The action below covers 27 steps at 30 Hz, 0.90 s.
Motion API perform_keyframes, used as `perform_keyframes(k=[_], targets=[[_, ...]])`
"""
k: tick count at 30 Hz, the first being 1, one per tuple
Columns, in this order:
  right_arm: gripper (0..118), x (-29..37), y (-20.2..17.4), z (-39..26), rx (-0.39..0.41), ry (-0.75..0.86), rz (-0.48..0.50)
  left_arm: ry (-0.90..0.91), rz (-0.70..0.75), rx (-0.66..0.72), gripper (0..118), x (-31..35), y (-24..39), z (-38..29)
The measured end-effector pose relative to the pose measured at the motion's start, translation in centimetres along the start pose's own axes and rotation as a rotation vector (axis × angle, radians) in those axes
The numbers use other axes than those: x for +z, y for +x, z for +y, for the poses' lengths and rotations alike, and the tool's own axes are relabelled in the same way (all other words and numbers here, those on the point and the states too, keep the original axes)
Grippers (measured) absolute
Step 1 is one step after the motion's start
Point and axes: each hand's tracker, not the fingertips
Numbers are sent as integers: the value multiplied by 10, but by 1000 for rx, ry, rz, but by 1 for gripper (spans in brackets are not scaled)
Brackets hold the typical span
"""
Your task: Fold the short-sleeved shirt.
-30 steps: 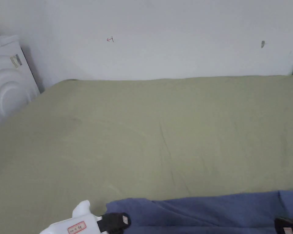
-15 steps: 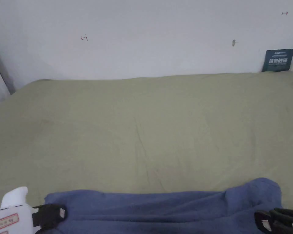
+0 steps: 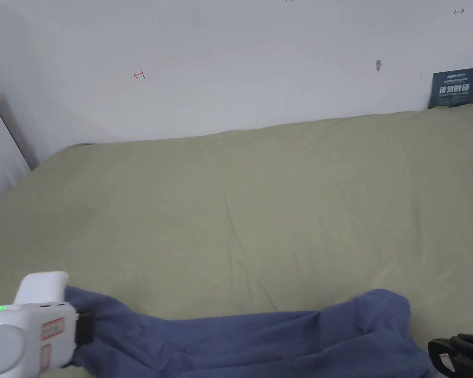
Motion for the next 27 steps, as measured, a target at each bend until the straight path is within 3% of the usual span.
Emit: perform_keyframes(k=[5, 15, 16, 18, 19, 20, 22, 23, 24, 26, 27], targets=[[0, 6, 7, 1, -7, 17, 1, -13, -70, -170, 4, -7, 69, 8], [0, 14, 22, -8, -46, 23, -2, -120, -204, -242, 7, -44, 169, 1], [0, 14, 24, -9, -50, 23, 2, -140, -211, -244, 13, -48, 175, -1], [0, 13, 26, -12, -60, 18, 3, -186, -251, -223, 79, -56, 183, -3], [0, 13, 26, -12, -63, 13, 0, -198, -272, -221, 107, -58, 186, -5], [0, 13, 27, -12, -64, 9, -3, -195, -296, -211, 114, -58, 186, -7], [0, 11, 31, -17, -64, 7, -2, -140, -315, -170, 109, -47, 180, -5], [0, 10, 33, -19, -60, 6, 0, -101, -342, -157, 101, -40, 174, -2], [0, 10, 33, -19, -54, 6, 4, -57, -384, -143, 83, -30, 163, 2], [0, 7, 30, -18, -42, -9, 2, 0, -468, -70, 0, -14, 137, 10], [0, 6, 28, -18, -35, -9, 1, 6, -505, -25, 0, -13, 125, 13]])
